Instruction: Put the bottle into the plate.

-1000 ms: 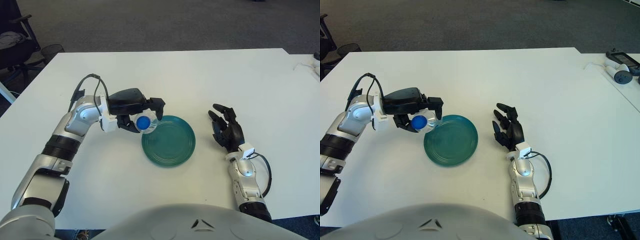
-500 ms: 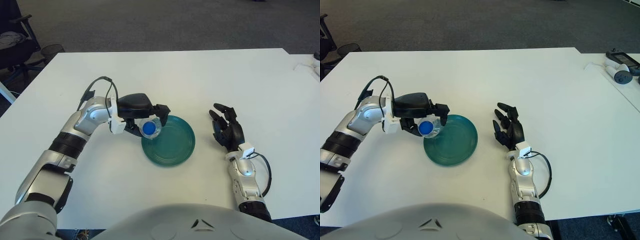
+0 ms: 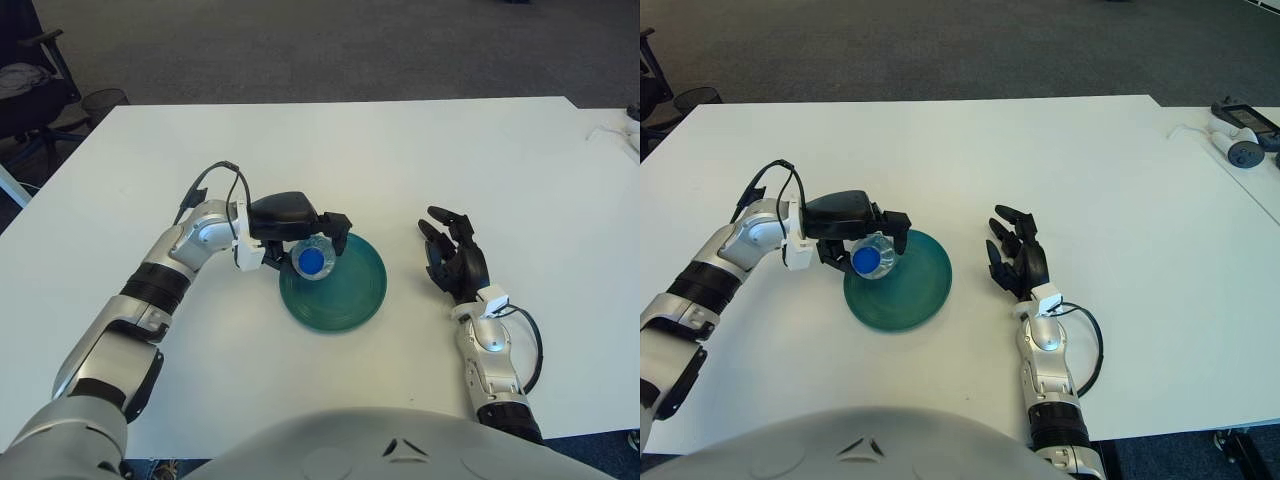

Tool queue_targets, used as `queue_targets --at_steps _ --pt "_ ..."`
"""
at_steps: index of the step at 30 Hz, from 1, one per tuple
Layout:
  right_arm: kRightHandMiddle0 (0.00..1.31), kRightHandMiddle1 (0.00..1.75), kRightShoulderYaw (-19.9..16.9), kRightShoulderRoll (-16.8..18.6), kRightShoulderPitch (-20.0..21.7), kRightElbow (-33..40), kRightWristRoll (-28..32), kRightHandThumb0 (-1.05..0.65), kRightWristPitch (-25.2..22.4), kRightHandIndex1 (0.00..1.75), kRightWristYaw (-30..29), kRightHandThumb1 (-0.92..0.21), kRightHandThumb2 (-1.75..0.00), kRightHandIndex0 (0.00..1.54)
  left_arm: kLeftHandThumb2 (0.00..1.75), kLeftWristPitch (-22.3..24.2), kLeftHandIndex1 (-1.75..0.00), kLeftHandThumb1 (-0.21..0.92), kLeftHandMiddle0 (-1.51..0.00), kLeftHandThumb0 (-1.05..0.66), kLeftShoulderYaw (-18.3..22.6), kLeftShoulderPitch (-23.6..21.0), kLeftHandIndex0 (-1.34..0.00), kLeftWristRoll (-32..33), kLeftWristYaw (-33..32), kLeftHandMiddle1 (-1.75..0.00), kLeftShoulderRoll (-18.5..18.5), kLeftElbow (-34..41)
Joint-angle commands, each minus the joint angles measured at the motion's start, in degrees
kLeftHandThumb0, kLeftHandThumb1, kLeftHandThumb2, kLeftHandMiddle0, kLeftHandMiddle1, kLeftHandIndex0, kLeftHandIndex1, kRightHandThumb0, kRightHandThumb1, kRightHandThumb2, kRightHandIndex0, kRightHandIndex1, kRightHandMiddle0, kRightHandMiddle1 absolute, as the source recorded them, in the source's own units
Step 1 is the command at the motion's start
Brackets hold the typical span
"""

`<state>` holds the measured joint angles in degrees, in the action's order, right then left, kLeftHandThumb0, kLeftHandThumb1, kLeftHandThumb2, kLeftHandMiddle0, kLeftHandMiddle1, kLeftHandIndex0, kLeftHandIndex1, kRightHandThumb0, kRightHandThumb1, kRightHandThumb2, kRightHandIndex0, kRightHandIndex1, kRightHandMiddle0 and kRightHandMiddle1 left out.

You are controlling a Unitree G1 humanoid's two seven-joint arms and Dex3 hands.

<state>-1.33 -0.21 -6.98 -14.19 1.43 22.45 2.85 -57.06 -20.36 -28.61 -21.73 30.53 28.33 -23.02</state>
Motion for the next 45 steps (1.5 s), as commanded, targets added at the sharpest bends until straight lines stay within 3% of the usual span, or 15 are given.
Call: queue_targets --at_steps 1,13,28,30,45 --pt "0.00 0.97 0.01 0.83 -2.73 -6.28 0.41 -0.70 -3.96 0.17 -0.07 -0.92 -0.48 0.38 1.31 0.26 -1.75 0.32 -1.12 -0.47 0.61 -0.63 -0.60 -0.02 -2.42 -1.75 -1.25 -0.47" --pt "0.00 0.95 -0.24 0.81 -2.40 -6.88 0.70 -0.69 -3.69 0.17 0.35 -0.92 -0.48 0.37 1.32 4.04 -1.75 0.31 -1.12 -0.47 1.00 0.15 -0.61 5.49 -3.01 -1.75 -3.49 1.06" --pt "0.00 0.94 -0.70 0.68 -2.07 -7.67 0.49 -0.72 -3.28 0.17 0.17 -0.92 -0.49 0.36 1.38 5.85 -1.75 0.26 -1.15 -0.49 0.88 0.02 -0.65 4.53 -4.12 -1.75 -4.22 3.65" --pt "0.00 0.94 -0.71 0.73 -2.14 -7.68 0.40 -0.72 -3.15 0.17 0.10 -0.92 -0.50 0.36 1.38 4.21 -1.75 0.26 -1.15 -0.49 0.73 -1.45 -0.65 2.70 -6.23 -1.75 -5.45 -0.52" --pt "0.00 0.96 -1.02 0.54 -2.19 -7.50 0.55 -0.70 -3.48 0.17 0.19 -0.92 -0.49 0.37 1.41 0.75 -1.75 0.24 -1.17 -0.50 0.61 -1.37 -0.67 1.61 -8.41 -1.75 -5.99 -2.93"
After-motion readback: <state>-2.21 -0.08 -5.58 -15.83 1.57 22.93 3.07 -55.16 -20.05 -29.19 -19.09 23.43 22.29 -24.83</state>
